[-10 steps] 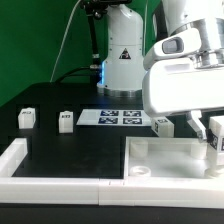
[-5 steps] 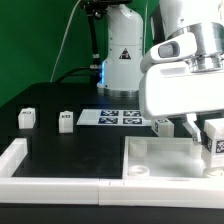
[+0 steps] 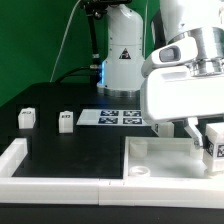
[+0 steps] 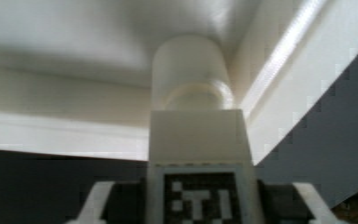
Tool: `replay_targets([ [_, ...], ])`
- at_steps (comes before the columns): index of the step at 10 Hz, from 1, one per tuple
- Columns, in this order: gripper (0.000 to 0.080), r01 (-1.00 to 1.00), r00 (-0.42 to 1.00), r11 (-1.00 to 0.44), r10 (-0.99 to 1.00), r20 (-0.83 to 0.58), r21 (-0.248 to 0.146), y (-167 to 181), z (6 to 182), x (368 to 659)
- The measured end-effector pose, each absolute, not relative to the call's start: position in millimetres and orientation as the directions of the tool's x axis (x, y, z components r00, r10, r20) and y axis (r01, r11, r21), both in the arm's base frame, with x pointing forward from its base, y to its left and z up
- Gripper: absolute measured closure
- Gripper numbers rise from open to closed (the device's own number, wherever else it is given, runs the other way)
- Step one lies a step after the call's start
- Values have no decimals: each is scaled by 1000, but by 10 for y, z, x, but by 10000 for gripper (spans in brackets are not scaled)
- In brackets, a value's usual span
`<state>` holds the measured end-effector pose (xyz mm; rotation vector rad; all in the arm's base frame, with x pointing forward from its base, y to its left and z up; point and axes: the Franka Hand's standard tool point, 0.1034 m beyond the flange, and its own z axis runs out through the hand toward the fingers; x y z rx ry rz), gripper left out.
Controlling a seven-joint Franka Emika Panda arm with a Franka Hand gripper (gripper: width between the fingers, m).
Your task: Assemble one leg
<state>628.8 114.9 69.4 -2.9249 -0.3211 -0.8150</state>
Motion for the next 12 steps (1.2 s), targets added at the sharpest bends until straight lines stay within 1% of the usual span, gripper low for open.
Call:
replay_targets([
  [3, 509, 225, 836, -974, 178, 520, -28, 1148, 693, 6288],
  [4, 410, 224, 836, -974, 178, 520, -28, 1148, 693, 6287],
  [5, 271, 224, 836, -974, 178, 520, -28, 1148, 692, 6287],
  [6, 188, 224, 836, -974, 178, 520, -28, 1148, 692, 6287],
  [7, 157, 224, 836, -974, 178, 520, -28, 1148, 692, 6287],
  [9, 152, 224, 837, -974, 177, 517, -29, 1148, 701, 6290],
  [12, 150, 234, 852, -972, 186, 489, -37, 1135, 1016, 6347],
])
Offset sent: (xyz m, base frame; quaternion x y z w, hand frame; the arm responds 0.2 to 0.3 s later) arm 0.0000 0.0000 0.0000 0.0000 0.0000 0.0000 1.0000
